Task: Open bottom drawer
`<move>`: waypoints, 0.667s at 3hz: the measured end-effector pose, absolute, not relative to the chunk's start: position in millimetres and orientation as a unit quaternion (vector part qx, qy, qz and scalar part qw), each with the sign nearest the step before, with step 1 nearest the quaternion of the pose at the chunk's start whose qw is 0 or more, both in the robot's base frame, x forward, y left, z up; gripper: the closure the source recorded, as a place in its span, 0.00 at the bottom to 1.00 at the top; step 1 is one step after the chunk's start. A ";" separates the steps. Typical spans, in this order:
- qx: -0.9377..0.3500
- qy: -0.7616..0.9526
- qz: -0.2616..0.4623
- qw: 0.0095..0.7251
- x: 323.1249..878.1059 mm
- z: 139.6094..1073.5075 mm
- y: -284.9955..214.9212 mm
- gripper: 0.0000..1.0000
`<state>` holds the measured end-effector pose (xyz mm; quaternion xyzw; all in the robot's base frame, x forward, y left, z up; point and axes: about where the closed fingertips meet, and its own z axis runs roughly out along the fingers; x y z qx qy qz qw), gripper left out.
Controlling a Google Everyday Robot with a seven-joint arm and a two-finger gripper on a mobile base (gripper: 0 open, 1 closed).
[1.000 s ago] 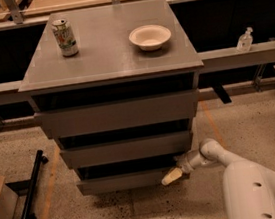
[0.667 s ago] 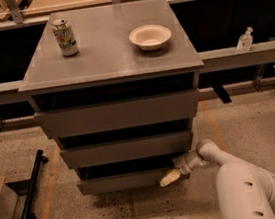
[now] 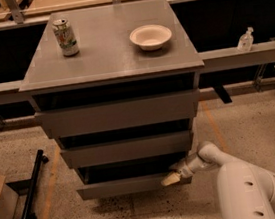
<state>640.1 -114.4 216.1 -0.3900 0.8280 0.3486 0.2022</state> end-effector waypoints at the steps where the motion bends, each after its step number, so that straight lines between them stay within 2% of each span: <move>1: -0.398 0.828 0.345 0.191 624.1 227.7 -117.9 0.65; 2: -0.390 0.838 0.345 0.162 583.7 252.4 -131.5 0.88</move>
Offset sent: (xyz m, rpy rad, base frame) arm -0.1490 -0.0219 0.0552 -0.0639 0.2188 0.0477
